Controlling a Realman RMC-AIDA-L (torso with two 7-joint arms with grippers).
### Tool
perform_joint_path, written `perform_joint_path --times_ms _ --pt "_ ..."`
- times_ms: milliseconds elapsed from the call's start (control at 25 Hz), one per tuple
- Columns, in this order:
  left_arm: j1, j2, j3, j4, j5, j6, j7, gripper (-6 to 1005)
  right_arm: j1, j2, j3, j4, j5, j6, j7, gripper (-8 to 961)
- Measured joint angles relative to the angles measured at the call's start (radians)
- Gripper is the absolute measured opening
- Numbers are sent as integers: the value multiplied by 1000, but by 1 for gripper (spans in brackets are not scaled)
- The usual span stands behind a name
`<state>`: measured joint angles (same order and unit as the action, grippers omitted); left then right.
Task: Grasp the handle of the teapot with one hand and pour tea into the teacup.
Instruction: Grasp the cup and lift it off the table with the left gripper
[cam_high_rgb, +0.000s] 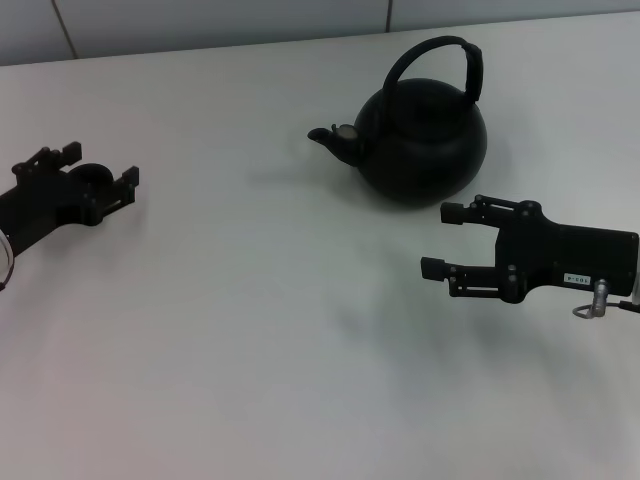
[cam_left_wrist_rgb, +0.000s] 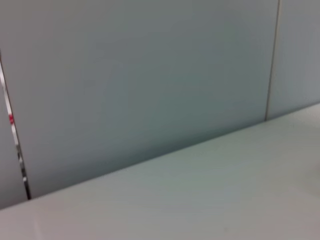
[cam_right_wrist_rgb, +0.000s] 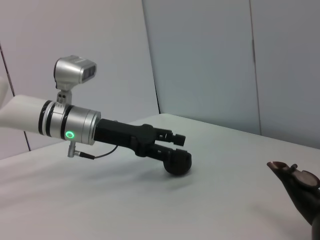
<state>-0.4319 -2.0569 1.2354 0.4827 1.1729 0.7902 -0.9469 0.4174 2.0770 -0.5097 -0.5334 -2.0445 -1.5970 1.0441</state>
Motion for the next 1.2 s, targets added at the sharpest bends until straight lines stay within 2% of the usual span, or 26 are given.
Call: perform_joint_path --times_ms 720,920,1200 --pt "-2 6 -9 4 39 -53 -53 840 1 0 0 -5 -4 5 1 803" --pt "-18 9 -13 8 134 -80 -130 838 5 0 0 -8 -5 9 1 803" --pt "-19 9 -13 14 135 -86 -130 835 6 0 0 -11 -5 10 1 803"
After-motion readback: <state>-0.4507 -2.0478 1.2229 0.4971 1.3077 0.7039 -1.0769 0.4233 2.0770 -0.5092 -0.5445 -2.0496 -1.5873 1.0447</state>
